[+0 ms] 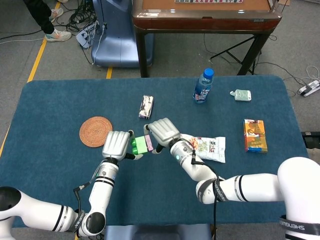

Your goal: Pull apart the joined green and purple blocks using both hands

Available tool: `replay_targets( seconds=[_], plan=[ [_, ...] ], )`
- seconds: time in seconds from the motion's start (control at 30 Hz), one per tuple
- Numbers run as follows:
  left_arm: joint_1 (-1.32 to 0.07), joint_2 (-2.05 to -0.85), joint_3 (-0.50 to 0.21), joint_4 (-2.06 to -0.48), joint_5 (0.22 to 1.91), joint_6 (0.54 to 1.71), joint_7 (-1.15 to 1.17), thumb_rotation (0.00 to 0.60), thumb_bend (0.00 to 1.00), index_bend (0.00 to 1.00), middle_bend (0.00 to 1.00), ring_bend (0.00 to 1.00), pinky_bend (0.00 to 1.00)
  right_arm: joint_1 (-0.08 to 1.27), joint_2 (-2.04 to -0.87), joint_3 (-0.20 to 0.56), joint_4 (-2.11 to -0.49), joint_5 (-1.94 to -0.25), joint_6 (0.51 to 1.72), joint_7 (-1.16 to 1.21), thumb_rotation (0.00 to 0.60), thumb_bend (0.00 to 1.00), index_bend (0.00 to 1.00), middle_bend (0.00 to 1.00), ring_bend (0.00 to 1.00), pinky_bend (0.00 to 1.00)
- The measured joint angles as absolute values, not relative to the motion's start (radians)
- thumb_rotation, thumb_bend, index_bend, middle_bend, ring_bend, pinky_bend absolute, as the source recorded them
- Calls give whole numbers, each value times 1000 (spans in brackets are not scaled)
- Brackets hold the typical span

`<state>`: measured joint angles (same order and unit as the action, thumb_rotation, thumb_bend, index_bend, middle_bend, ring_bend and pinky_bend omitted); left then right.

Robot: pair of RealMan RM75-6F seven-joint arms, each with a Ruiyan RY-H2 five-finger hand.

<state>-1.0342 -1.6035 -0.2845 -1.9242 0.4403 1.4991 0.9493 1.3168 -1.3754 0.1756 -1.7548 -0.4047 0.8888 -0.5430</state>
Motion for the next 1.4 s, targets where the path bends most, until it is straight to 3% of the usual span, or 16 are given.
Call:
replay_targets(
  seconds=[0.53, 0.7, 0.83, 0.9, 1.0, 1.07, 1.17, 1.27, 1.4],
  plan=[
    [-1002, -1620, -281, -1898, 473, 1493, 947, 401, 0, 546, 1000, 1000, 1000, 1288, -1367, 171, -1748, -438, 878, -516, 600, 221, 539, 1000, 1000, 1000],
    [-989, -1619, -275, -1896, 484, 1486, 940, 421, 0, 546, 1000, 1000, 1000, 1269, -1357, 159, -1754, -455, 880, -509, 600, 221, 539, 1000, 1000, 1000],
    [-975, -1619, -259, -1890, 492, 1473, 933, 478, 0, 546, 1000, 1000, 1000, 1251, -1354, 142, -1751, -469, 883, -505, 600, 220, 540, 1000, 1000, 1000],
    [-969, -1623, -252, -1883, 495, 1465, 929, 485, 0, 544, 1000, 1000, 1000, 1244, -1360, 134, -1740, -475, 884, -504, 600, 202, 540, 1000, 1000, 1000],
    [-963, -1634, -243, -1868, 503, 1455, 922, 485, 0, 486, 1000, 1000, 1000, 1235, -1382, 127, -1714, -487, 884, -501, 600, 88, 524, 1000, 1000, 1000],
    [-957, -1644, -238, -1853, 512, 1447, 912, 483, 0, 382, 1000, 1000, 1000, 1230, -1400, 124, -1692, -500, 883, -496, 600, 9, 424, 995, 1000, 1000],
    [-949, -1654, -229, -1832, 526, 1436, 904, 491, 0, 195, 1000, 1000, 1000, 1219, -1431, 123, -1654, -526, 878, -484, 600, 0, 216, 973, 1000, 1000],
    [-941, -1656, -225, -1826, 544, 1433, 894, 526, 0, 96, 1000, 1000, 1000, 1208, -1443, 128, -1638, -552, 869, -465, 600, 0, 79, 947, 1000, 1000],
    [-922, -1648, -221, -1825, 575, 1436, 875, 597, 0, 54, 1000, 996, 1000, 1187, -1439, 139, -1643, -604, 874, -438, 600, 0, 17, 895, 974, 1000]
  ],
)
